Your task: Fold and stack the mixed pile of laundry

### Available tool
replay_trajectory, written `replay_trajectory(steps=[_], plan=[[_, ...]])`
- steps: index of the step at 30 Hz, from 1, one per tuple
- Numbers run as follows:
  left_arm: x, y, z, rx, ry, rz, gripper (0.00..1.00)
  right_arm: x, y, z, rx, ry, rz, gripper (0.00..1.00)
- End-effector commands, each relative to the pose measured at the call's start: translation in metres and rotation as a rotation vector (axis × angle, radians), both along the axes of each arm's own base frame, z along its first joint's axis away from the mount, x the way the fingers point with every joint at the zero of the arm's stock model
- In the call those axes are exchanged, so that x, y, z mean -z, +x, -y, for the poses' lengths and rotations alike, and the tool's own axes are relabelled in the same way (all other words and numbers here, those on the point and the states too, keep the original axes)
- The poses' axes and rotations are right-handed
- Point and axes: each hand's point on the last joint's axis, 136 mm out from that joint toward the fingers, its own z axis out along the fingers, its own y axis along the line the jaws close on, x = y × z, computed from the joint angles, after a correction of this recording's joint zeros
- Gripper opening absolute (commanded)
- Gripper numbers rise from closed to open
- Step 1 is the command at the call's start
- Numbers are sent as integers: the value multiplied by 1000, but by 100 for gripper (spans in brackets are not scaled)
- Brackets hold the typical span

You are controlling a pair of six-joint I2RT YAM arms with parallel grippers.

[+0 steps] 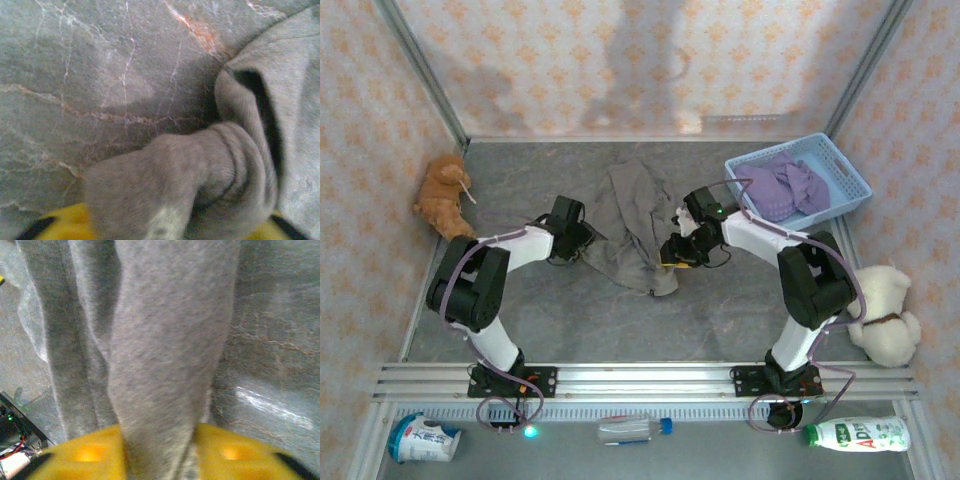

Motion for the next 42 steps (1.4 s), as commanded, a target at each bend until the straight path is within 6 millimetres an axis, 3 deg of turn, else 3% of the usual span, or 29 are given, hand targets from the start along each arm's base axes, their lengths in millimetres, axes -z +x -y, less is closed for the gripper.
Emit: replay_trajectory(steps=[1,3,5,8,10,13,15,16,18,20,21,22,23,24,25,26,27,30,33,38,42], plan=[[-26,19,-1,23,27,65,2,-4,18,-7,23,-11,13,0],[-55,26,-9,64,107,87,0,-27,46,-12,88,15,41,0],[-97,40,-20,108,199,129,0,-67,84,-18,175,80,100,0],[-194,79,-34,149,254,271,0,-163,140,-29,215,169,262,0],[-271,99,-35,194,287,393,0,-244,165,-33,220,249,411,0],[-364,102,-30,226,300,563,0,-350,174,-27,225,372,624,0],[-404,92,-29,218,284,655,0,-391,166,-19,223,418,715,0],[-413,85,-28,215,275,685,0,-400,161,-15,221,422,739,0],[-404,75,-28,210,259,690,0,-390,153,-8,222,379,731,0],[-371,61,-29,194,237,635,6,-352,148,0,240,301,663,0],[-335,52,-27,193,215,570,16,-325,145,5,253,258,614,0],[-299,41,-23,194,180,506,49,-292,138,11,272,208,553,4],[-266,29,-18,195,146,439,80,-261,132,18,293,168,492,20],[-227,12,-15,191,121,348,100,-230,121,27,318,127,429,46],[-194,-7,-14,188,117,268,100,-195,109,39,358,67,356,69],[-172,-23,-15,181,123,212,100,-169,98,51,396,22,301,81],[-152,-39,-17,170,130,165,100,-144,87,62,432,-14,243,87],[-121,-65,-26,128,129,105,100,-98,60,78,464,-86,148,89],[-106,-74,-37,100,175,57,100,-78,48,70,406,-113,108,89],[-80,-74,-36,71,154,39,99,-52,28,46,203,-198,121,89],[-62,-61,-23,78,84,120,89,-26,24,35,165,-167,80,86]])
